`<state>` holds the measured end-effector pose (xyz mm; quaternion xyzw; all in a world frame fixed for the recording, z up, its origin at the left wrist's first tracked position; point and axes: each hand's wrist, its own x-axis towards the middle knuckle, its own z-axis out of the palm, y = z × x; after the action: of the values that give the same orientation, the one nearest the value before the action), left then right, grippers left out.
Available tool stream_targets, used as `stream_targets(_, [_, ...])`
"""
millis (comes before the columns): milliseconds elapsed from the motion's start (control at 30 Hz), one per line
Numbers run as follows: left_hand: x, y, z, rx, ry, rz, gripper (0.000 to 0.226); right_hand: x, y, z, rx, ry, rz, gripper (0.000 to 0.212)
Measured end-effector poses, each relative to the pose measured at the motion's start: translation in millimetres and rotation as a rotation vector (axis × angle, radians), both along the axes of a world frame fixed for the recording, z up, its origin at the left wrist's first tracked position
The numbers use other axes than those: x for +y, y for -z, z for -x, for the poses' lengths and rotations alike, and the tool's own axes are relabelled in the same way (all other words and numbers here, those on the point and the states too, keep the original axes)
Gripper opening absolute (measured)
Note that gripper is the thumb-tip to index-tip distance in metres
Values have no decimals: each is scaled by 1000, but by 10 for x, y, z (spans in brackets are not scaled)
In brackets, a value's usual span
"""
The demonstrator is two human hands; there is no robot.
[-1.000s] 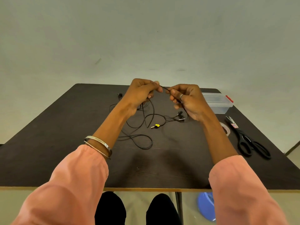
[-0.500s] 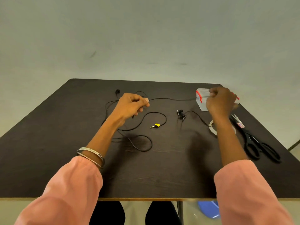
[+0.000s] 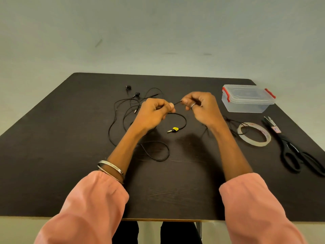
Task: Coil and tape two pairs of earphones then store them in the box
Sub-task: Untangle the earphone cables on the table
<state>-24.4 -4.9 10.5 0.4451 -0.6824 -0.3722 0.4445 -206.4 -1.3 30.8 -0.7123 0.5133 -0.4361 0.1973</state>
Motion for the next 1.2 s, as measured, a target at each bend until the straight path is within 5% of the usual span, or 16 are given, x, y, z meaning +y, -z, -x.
stream_targets(200, [8, 0, -232, 61, -53, -14, 25, -88, 114, 208, -263, 497, 119, 19])
stream_targets(300, [30, 29, -207, 53, -78, 2, 24, -72, 167, 214, -54, 646, 159, 19])
stream_targets(433, [34, 40, -175, 11, -134, 45, 23, 18, 148, 53, 422, 453, 387, 45])
stream_targets(567, [37, 53, -187, 17, -132, 65, 24, 29, 212, -233, 550, -4, 278, 37])
stream_targets(633, [40, 40, -194, 14, -115, 57, 23, 22, 252, -282, 463, -132, 196, 19])
stream_targets(733, [44, 10, -206, 6, -68, 33, 22, 19, 254, -254, 124, -88, 162, 19])
stream_targets(967, [33, -62, -333, 84, -128, 24, 25, -112, 238, 86, -267, 559, 168, 20])
stream_targets(1067, [30, -54, -299, 127, -155, 18, 27, -107, 256, 95, 16, 547, 242, 22])
stream_targets(1200, [14, -18, -236, 161, -173, 49, 28, -19, 183, -169, 432, 239, 375, 56])
